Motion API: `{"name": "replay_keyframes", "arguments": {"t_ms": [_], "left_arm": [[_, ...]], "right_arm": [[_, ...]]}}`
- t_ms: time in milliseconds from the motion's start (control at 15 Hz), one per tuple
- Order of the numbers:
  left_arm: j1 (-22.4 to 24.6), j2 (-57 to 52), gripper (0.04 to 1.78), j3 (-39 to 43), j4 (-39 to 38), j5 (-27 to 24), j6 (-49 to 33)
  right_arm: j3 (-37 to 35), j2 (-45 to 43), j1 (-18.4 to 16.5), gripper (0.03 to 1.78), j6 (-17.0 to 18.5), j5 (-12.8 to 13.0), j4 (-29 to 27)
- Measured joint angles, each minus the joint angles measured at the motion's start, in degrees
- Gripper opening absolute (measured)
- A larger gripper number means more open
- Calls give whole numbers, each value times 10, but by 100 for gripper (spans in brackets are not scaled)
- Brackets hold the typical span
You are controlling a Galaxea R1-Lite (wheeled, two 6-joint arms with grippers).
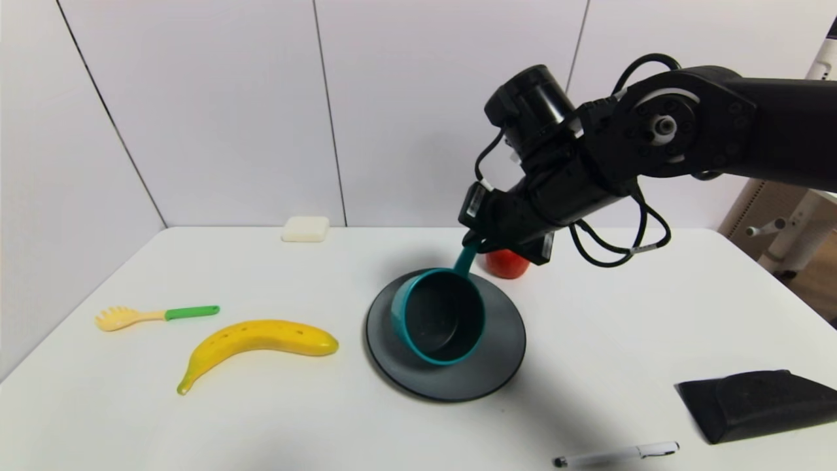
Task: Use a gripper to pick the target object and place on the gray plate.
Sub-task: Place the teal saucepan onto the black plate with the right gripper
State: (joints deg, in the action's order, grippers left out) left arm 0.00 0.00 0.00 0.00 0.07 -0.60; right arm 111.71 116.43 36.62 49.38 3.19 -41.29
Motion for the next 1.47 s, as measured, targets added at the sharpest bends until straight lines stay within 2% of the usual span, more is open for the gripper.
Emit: {"name": "replay_keyframes", "arguments": {"t_ms": [600,733,1200,1333,1467], "left_arm": [[0,0,169,0,0,0,0],[0,0,169,0,0,0,0],[0,0,169,0,0,0,0],[0,0,169,0,0,0,0],[0,0,169,0,0,0,0]], "right_arm": [[0,15,-1,24,0,23,-1],[0,24,-1,24,1,43,-2],[1,41,-1,24,0,55,1],[2,43,0,58,0,69,3],[2,44,0,84,0,70,2]]}}
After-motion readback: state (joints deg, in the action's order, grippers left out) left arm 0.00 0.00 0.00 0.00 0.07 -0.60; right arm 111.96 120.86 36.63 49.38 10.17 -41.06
